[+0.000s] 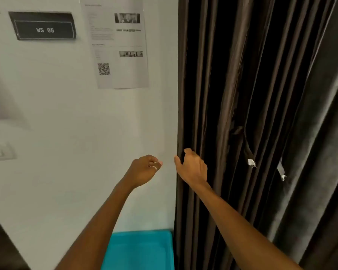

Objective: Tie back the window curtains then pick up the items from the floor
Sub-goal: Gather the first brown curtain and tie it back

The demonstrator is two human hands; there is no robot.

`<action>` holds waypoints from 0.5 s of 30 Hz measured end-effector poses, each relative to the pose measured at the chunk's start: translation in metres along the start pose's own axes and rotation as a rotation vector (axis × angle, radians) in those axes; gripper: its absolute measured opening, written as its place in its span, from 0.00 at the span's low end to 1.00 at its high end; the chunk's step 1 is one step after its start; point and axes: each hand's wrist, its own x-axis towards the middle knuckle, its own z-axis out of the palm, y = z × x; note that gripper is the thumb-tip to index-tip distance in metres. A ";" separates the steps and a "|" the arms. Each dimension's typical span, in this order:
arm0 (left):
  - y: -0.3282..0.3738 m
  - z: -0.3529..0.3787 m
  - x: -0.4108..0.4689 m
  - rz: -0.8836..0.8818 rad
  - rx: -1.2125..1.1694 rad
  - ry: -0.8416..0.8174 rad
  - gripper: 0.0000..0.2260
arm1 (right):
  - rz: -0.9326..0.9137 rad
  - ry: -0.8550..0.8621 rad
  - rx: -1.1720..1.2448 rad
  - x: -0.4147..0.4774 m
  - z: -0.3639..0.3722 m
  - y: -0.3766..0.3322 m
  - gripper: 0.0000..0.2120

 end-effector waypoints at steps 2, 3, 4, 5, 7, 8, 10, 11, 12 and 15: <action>0.001 0.002 0.000 -0.013 -0.018 0.017 0.18 | 0.026 0.010 -0.016 0.001 0.004 0.000 0.18; -0.001 0.003 0.000 -0.006 -0.026 0.024 0.18 | 0.024 0.021 -0.007 0.001 0.009 0.001 0.17; -0.001 0.005 0.002 -0.005 -0.033 0.024 0.18 | 0.025 0.031 -0.002 0.002 0.013 0.001 0.15; -0.001 0.007 0.006 -0.005 -0.054 0.022 0.19 | 0.021 0.035 0.020 0.004 0.017 0.000 0.13; 0.002 0.011 0.015 -0.005 -0.078 0.024 0.22 | 0.010 0.043 0.057 0.006 0.023 0.000 0.07; 0.004 0.013 0.020 -0.004 -0.090 0.032 0.23 | 0.000 0.048 0.056 0.007 0.028 0.000 0.05; 0.010 0.019 0.029 0.006 -0.097 0.042 0.25 | -0.028 0.036 0.060 0.004 0.038 0.000 0.04; 0.012 0.023 0.034 0.012 -0.098 0.046 0.26 | -0.036 0.031 0.065 0.001 0.043 0.000 0.04; 0.014 0.028 0.039 0.018 -0.096 0.046 0.26 | -0.032 0.039 0.082 -0.002 0.049 0.000 0.04; 0.013 0.039 0.057 0.031 -0.062 0.064 0.29 | 0.036 0.083 0.167 -0.007 0.060 -0.002 0.04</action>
